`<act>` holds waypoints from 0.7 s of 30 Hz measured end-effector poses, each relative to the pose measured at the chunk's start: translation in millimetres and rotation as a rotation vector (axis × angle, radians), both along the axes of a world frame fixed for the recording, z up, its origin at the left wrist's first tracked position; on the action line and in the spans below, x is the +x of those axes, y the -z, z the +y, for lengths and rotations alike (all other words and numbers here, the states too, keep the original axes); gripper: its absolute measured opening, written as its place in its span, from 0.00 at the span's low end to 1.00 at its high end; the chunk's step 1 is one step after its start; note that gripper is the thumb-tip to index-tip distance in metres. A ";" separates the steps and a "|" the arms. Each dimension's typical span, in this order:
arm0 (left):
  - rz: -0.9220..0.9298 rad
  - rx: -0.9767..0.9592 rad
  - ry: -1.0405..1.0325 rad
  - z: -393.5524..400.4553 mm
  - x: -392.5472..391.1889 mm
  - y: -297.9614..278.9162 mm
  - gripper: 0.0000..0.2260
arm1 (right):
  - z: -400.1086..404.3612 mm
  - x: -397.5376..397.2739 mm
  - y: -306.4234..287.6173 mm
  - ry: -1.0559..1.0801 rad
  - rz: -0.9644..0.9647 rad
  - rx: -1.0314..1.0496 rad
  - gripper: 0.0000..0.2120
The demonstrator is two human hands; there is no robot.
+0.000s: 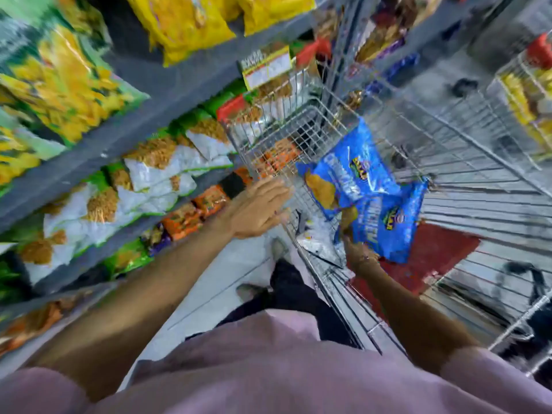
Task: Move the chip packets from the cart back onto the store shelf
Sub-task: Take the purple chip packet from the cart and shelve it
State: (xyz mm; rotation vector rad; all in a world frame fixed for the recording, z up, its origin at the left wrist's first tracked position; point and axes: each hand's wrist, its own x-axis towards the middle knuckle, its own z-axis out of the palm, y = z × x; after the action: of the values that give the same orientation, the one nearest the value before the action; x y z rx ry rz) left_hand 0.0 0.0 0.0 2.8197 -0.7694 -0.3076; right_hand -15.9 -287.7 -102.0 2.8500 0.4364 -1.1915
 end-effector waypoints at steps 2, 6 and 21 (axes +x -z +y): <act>0.019 0.029 0.007 3.3 5.0 3.8 0.28 | 1.1 3.5 8.1 0.083 0.002 0.001 0.29; 0.002 -0.024 -0.010 5.6 3.3 13.4 0.28 | 6.7 -1.6 27.9 0.284 0.126 0.231 0.27; -0.122 -0.090 -0.061 7.9 2.6 22.2 0.25 | 32.9 56.8 32.3 0.979 0.007 0.779 0.15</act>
State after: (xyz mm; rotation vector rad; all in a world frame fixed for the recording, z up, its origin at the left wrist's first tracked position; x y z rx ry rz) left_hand 2.6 7.9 -22.2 2.7904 -0.7009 -0.0892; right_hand 40.9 -254.9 -134.3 3.9027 -0.8033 -1.2882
